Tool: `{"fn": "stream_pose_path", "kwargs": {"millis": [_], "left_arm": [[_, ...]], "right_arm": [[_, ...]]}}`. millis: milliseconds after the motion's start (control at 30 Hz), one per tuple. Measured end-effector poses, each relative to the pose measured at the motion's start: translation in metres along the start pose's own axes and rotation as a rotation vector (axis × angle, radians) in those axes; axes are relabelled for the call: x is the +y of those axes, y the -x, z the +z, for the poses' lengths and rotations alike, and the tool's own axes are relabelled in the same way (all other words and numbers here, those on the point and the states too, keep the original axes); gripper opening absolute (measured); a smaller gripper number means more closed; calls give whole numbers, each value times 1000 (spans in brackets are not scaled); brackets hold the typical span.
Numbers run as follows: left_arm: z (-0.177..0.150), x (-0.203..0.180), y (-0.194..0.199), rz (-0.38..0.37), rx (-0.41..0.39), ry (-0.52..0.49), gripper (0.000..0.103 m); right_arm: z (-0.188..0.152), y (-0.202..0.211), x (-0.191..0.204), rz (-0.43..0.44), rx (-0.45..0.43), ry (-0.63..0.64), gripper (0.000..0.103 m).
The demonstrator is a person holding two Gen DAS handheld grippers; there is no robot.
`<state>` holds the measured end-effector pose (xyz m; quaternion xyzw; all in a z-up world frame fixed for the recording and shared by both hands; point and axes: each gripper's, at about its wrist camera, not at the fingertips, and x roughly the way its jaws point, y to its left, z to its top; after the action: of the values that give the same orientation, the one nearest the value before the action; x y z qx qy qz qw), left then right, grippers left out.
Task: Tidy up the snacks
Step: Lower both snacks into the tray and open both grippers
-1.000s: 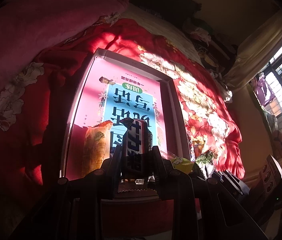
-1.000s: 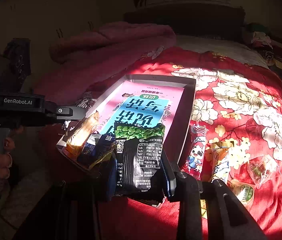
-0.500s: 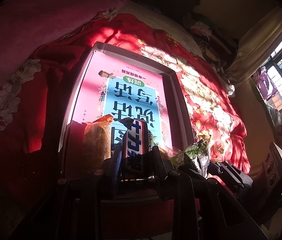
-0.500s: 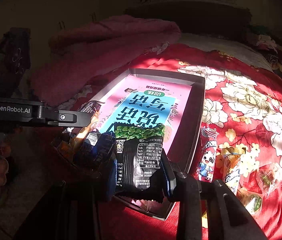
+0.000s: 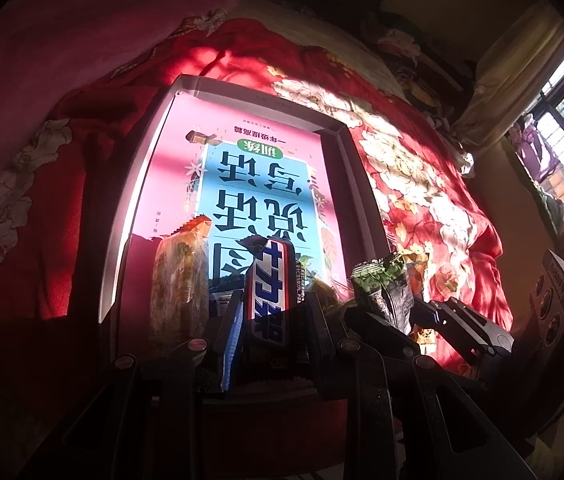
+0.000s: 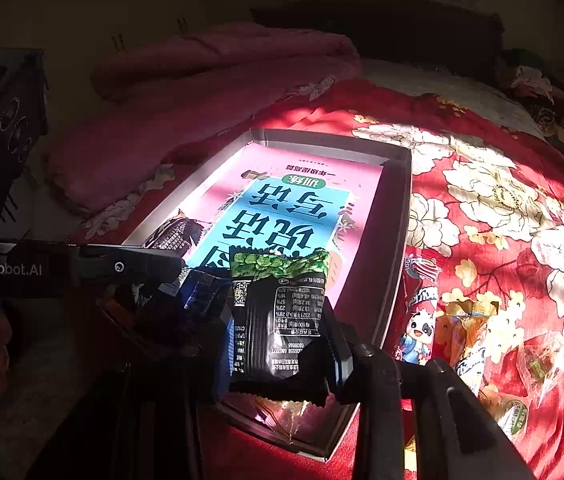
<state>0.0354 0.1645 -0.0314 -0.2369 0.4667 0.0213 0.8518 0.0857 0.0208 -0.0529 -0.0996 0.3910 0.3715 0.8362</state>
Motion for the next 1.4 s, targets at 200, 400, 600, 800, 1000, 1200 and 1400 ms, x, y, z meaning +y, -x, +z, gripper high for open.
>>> {"fn": "stream_pose_path", "kwargs": {"millis": [200,400,600,800,1000,1200,1400], "left_arm": [[0,-3,0,13,-4,-16,29],[-1,-5,-1,8,1,-19,29],[-1,-7,-4,8,6,-21,29],[-1,-8,-5,13,11,-22,29],[-1,-10,-4,11,3,-25,29],[-1,-13,-2,12,3,-28,32],[0,-15,0,17,-7,-34,36]], "right_arm": [[0,1,-2,2,-6,-7,38],[1,4,-1,5,-7,-10,39],[2,8,0,4,-22,-3,46],[3,12,2,-14,-34,8,49],[3,17,4,-30,-46,24,50],[5,23,7,-43,-64,42,51],[5,27,3,-42,-74,28,51]]}}
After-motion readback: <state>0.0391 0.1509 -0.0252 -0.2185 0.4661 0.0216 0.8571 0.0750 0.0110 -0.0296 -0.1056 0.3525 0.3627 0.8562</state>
